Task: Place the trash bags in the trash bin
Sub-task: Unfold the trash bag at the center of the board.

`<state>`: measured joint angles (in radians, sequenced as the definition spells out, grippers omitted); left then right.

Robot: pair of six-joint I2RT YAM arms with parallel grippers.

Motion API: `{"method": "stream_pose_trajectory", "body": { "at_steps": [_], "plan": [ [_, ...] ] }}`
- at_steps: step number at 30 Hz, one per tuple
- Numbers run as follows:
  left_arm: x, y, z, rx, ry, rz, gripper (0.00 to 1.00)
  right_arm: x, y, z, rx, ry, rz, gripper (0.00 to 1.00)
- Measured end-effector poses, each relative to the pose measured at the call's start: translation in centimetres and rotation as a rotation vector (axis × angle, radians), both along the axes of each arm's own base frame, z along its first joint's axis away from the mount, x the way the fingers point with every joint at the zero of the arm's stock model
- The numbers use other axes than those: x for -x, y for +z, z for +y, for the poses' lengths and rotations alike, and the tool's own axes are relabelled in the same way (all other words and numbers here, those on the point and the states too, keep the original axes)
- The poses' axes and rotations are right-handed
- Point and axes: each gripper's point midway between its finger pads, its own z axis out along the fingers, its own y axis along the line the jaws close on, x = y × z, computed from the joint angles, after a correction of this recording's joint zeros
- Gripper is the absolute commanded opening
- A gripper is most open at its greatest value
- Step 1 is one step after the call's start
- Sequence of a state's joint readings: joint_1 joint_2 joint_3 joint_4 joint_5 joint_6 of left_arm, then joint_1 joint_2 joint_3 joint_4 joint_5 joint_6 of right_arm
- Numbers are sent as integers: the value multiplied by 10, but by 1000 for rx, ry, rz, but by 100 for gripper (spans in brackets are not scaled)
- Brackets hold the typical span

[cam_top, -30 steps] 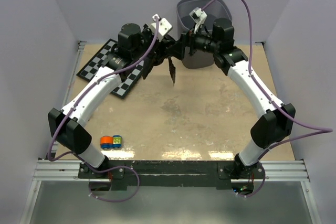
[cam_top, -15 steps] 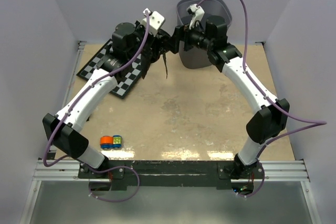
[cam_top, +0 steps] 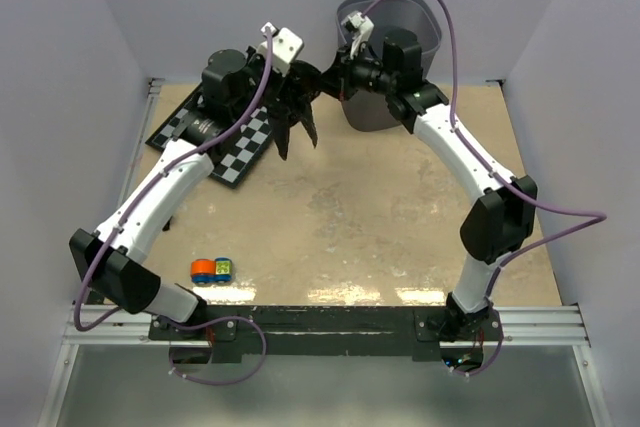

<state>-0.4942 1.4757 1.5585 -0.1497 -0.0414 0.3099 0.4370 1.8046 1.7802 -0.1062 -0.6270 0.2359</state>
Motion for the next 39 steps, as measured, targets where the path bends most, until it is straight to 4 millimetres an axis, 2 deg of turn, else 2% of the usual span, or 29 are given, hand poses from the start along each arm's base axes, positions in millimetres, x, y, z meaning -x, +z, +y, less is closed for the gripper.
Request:
{"method": "stream_pose_trajectory", "body": {
  "at_steps": [1,2,5,9,12,23,29,34,36,39],
  "plan": [
    [3,-2,2,-14,-8,2,35,0,1,2,5,17,-15,0],
    [5,-4,4,-29,-18,0,43,1,3,3,10,35,-32,0],
    [20,-16,10,-106,-73,-13,48,4,20,6,9,82,-100,0],
    [35,-25,11,-204,-140,-53,48,11,39,8,-6,128,-162,0],
    [35,-20,8,-249,-173,-99,46,14,40,9,-8,147,-163,0],
    [16,-19,-4,-363,-217,-196,40,21,34,11,13,198,-180,0],
    [3,8,5,-428,-158,-343,46,28,25,8,40,220,-176,0],
    [5,22,5,-500,-186,-451,49,30,27,8,47,228,-200,0],
    [8,19,-1,-545,-239,-476,47,30,27,8,51,236,-215,0],
    [14,4,-12,-618,-336,-477,42,32,27,8,55,253,-232,0]
  ]
}}
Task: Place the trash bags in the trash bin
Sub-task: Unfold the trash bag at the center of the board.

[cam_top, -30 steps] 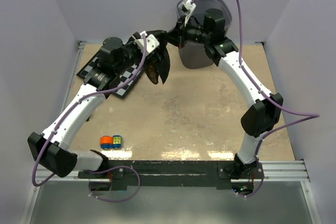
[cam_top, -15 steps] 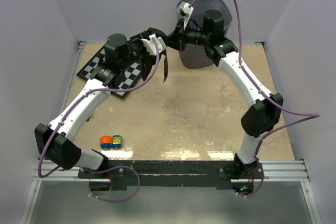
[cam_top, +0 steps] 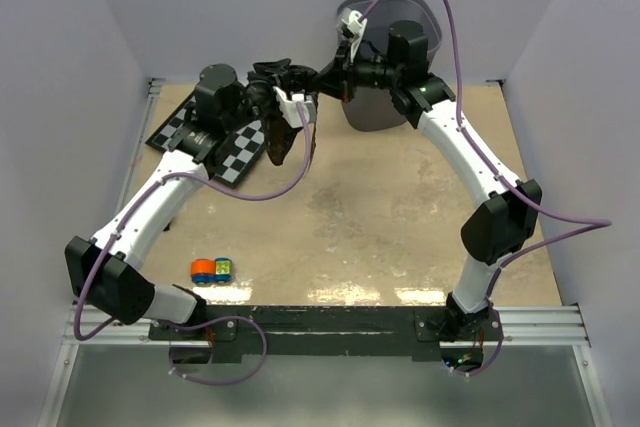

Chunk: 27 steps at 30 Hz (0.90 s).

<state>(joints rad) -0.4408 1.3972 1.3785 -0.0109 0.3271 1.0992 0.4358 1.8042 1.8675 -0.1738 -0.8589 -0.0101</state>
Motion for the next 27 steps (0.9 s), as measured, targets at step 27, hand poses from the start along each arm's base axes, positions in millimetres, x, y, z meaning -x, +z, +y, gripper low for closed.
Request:
{"method": "stream_pose_trajectory", "body": {
  "at_steps": [27],
  "plan": [
    [-39,-19,44,9,82,11,0,56,-2,-48,-143,317,256,0]
  ]
}}
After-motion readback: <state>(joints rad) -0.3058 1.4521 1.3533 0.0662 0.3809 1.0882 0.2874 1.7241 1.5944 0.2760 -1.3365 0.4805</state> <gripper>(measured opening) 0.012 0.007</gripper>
